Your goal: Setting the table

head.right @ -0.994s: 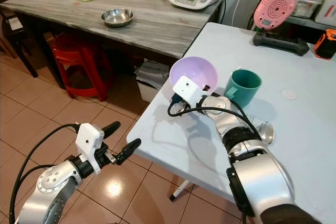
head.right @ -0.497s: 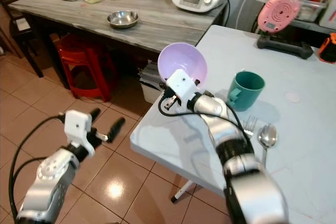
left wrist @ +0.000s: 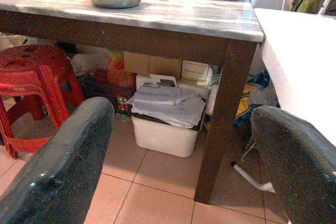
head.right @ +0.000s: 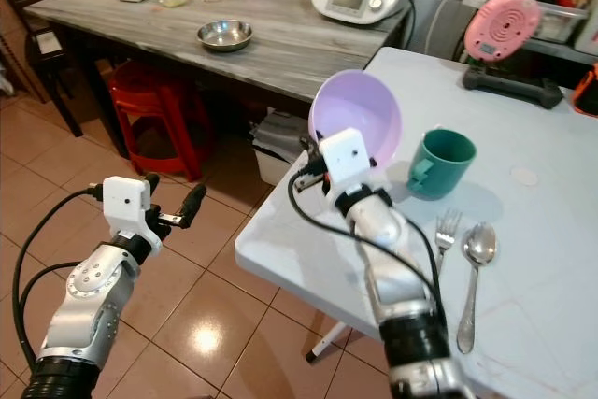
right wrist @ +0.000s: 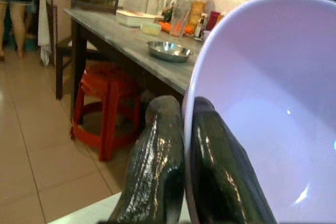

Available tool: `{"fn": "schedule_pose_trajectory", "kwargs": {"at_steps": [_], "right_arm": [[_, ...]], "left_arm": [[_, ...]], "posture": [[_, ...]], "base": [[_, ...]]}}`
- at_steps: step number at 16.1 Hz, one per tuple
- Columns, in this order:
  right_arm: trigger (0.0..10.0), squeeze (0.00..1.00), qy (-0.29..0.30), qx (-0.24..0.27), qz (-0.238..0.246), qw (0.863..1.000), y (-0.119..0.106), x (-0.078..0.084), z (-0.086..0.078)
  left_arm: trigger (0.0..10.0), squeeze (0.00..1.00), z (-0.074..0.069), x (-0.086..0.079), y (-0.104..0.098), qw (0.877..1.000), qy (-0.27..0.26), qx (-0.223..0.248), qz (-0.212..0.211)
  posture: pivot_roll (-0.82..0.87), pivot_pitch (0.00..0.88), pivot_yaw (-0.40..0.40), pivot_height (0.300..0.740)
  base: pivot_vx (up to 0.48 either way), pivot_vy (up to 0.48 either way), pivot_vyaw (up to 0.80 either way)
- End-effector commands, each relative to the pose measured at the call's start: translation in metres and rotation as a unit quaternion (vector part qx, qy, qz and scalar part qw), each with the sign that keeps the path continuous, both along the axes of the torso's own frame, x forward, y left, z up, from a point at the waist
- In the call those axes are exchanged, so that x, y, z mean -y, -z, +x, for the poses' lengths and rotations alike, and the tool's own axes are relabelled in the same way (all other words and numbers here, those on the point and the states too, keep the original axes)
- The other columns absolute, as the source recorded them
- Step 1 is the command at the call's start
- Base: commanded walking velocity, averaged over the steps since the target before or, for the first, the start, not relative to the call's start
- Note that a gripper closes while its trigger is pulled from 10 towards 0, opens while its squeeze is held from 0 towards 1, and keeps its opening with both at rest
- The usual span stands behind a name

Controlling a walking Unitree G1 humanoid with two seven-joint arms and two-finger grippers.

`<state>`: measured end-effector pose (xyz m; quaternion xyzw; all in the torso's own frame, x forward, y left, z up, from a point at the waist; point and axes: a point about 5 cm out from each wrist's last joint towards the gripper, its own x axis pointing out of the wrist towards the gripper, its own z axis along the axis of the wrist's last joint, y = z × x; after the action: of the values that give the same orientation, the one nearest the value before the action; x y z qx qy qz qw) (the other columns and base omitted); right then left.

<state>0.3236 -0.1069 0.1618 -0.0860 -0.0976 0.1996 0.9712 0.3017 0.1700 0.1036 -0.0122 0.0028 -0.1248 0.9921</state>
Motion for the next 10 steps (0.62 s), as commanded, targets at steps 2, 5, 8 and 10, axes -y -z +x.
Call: {"fn": "schedule_pose_trajectory", "kwargs": {"at_steps": [2,5,8,10], "right_arm": [[0.7,0.0,0.026,0.019,0.02,0.999,-0.001,0.001,-0.013],[10.0,0.0,0.09,0.024,0.055,0.994,0.002,0.017,-0.029],[10.0,0.0,0.105,0.007,0.052,0.993,0.008,0.022,-0.036],[10.0,0.0,0.114,-0.003,0.052,0.992,0.01,0.023,-0.037]], "left_arm": [[10.0,0.0,0.002,-0.001,-0.003,1.0,-0.007,0.006,0.0],[10.0,0.0,0.009,-0.004,0.0,0.999,-0.038,-0.005,-0.008],[10.0,0.0,0.01,0.0,-0.001,1.0,-0.024,0.002,-0.009],[10.0,0.0,0.011,0.002,-0.001,1.0,-0.016,0.004,-0.009]], "posture": [[0.05,0.0,0.018,0.74],[0.03,0.0,0.028,0.74],[0.02,0.0,0.036,0.74],[0.02,0.0,0.038,0.74]], "base": [[0.0,0.0,0.0],[0.0,0.0,0.0],[0.0,0.0,0.0],[0.0,0.0,0.0]]}}
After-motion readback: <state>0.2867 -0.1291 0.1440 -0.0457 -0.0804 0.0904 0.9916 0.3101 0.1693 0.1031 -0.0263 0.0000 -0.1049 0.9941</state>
